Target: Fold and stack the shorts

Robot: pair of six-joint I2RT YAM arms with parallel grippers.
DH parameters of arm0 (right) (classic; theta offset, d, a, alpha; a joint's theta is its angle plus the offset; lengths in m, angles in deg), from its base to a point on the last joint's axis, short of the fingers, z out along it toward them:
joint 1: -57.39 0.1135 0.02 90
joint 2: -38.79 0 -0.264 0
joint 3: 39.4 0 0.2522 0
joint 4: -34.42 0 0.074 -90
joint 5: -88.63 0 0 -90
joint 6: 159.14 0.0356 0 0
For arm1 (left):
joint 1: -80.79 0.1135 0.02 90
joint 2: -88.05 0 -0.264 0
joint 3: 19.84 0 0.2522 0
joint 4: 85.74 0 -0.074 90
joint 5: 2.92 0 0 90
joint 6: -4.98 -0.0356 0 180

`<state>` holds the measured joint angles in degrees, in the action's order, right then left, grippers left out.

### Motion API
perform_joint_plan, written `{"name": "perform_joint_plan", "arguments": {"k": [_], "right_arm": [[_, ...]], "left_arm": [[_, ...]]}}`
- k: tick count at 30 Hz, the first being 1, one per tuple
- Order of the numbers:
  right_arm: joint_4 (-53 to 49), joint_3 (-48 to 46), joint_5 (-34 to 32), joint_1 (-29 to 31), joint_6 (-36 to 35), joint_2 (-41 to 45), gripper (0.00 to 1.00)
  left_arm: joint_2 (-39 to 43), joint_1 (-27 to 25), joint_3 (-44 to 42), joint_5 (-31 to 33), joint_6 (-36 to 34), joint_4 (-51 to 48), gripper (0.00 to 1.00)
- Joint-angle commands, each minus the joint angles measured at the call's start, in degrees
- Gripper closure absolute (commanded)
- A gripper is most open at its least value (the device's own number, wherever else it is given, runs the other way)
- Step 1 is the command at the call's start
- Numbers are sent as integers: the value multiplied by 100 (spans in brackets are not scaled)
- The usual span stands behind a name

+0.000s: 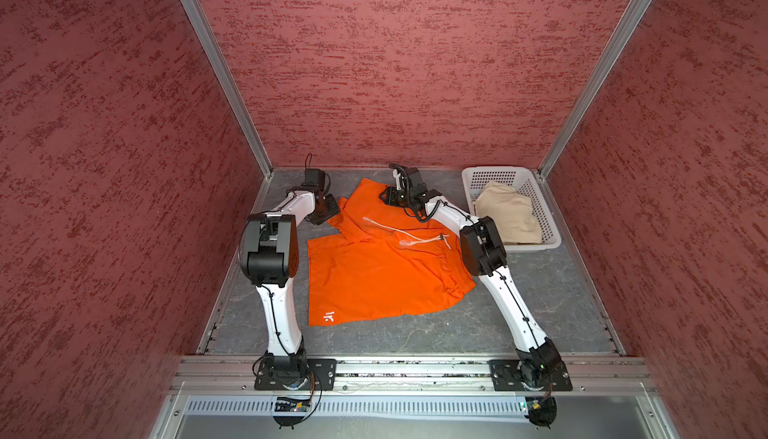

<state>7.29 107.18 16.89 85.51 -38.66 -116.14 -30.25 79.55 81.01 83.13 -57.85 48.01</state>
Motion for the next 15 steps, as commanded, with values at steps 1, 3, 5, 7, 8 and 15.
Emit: {"name": "perform_joint_plan", "arguments": {"k": [1,3,5,7,8,15], "right_arm": [[-81,137,-139,-17,38,-66,54],[-87,141,-113,-21,37,-73,54],[-98,148,-98,-25,37,-72,53],[-96,148,-86,-25,37,-73,53],[-102,148,-86,-21,37,-72,54],[-157,158,-86,-26,16,-93,55]], "left_arm": [[-60,30,-3,164,-107,-108,48],[-126,50,9,148,-103,-107,48],[-203,56,37,135,-101,-89,48],[-297,53,127,131,-108,-99,48],[-356,55,174,124,-108,-127,48],[-542,62,274,209,-115,-174,50]]}}
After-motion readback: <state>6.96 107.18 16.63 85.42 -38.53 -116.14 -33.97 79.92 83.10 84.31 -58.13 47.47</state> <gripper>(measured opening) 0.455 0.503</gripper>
